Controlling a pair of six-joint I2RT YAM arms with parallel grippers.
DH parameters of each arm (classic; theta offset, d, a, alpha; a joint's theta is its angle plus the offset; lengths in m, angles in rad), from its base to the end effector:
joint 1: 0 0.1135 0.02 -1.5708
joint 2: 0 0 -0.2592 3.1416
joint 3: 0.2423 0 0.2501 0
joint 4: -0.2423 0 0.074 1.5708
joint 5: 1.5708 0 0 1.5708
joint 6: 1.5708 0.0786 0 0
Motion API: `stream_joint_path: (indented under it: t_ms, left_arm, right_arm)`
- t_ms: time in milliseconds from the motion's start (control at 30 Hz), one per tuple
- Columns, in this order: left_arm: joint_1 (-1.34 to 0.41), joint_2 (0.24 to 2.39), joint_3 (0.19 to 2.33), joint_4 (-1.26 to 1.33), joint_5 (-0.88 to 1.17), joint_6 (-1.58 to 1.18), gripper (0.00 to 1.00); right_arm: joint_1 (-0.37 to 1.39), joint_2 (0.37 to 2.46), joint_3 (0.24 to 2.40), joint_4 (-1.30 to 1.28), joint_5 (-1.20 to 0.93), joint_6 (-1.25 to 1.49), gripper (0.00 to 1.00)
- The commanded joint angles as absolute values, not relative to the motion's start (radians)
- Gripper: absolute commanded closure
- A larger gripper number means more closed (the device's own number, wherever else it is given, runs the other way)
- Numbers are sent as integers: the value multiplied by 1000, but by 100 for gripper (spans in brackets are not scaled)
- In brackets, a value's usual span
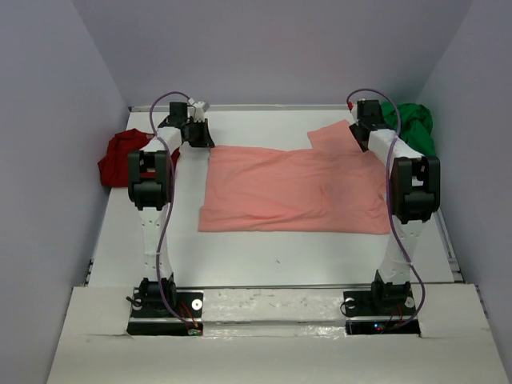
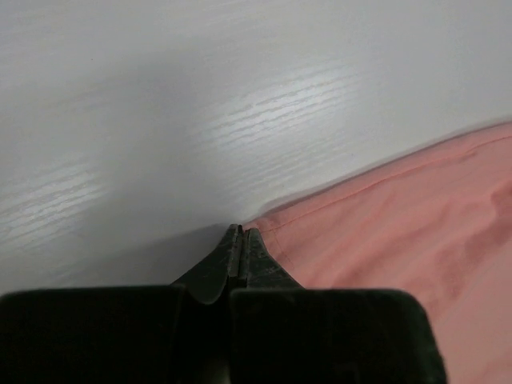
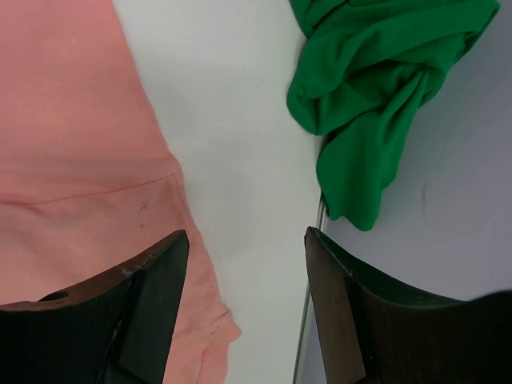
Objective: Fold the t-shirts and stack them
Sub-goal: Fold the tshirt
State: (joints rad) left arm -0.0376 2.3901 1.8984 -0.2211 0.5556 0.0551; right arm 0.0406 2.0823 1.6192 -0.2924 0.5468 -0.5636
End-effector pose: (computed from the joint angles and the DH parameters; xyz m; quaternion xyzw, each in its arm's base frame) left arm 0.5563 -0.0624 0.1367 0.1545 0.8683 -0.2459 0.4022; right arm 0.4949 -0.0208 0.1880 -0.1608 0.8758 -0.3381 0.3047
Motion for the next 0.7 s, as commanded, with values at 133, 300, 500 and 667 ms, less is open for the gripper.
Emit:
stream_joint_path:
  t_ms: [133,300,500,667]
  left_arm:
    - [-49,2261,1845,-193,632,60,100]
    - [-57,2257,1838,-190,634,61,100]
    - [-57,2253,1835,-192,638,64,100]
    - [-57,2246,1830,-193,631,72,100]
  right_arm:
    - [-11,2135,1736,-486,394,-399,37]
    - [-54,2171,1842,-601,227,-285,44]
    - [-181,2177,1891,-675,51,-200,48]
    - [-258,2191,1953,-752,-237,-160,50]
